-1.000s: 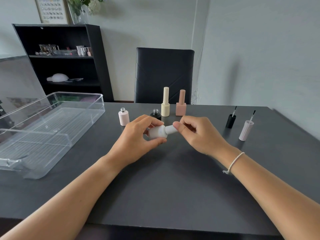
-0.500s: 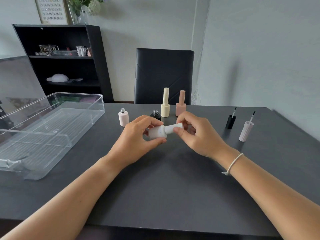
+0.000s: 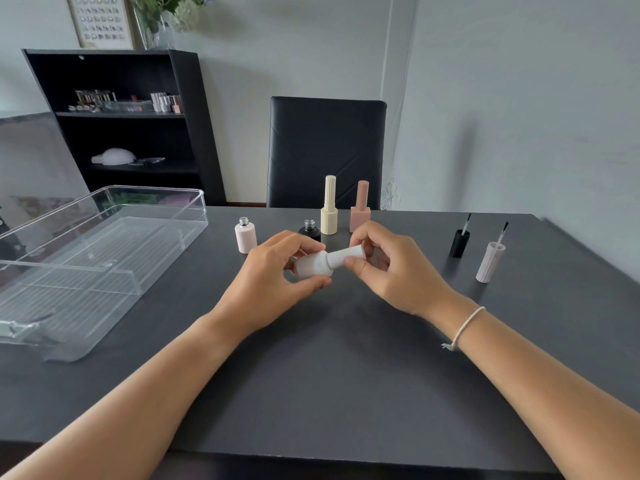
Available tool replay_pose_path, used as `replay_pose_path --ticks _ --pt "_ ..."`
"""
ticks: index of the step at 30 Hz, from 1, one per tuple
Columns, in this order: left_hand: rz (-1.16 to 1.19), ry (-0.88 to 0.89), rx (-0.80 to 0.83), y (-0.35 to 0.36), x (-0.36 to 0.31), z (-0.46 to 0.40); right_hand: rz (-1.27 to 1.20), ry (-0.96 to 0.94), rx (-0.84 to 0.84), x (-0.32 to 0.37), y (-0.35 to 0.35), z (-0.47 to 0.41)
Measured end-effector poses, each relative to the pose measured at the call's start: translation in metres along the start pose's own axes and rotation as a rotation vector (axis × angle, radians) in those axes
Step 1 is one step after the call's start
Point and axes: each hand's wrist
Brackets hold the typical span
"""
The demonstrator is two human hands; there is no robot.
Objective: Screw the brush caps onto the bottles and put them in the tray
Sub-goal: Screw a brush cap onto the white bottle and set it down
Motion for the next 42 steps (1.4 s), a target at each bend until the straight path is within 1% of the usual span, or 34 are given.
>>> replay_pose_path --ticks 3,8,11,19,28,42 --pt "0.005 0.004 -0.001 0.0004 0.0007 0.0003 -0.003 -0.006 -0.012 0.0013 0.0004 -0.0002" --pt "-0.003 0.015 0.013 0.0007 0.0009 0.0003 0.010 0.047 -0.048 0.0002 0.0016 -0.0010" --pt "-0.008 0.012 0.021 0.0004 0.0010 0.0004 0.017 0.079 -0.038 0.0011 0.0020 -0.0008" --pt "0.007 -0.003 -0.002 0.0003 0.0011 0.0010 0.011 0.010 0.032 0.0028 -0.0005 0.0018" --pt "0.028 -0.002 0.013 0.0017 0.0019 0.0013 0.017 0.044 -0.031 0.0003 0.0010 -0.0006" --pt "0.035 -0.011 0.025 0.0016 0.0004 0.0005 0.018 0.034 -0.047 0.0048 0.0008 0.0005"
Point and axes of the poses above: each hand's wrist, its own z-axis away from the middle knuckle, its own y-axis out of the palm, x = y × z, and after that the axes turned 11 degrees about y, right-handed
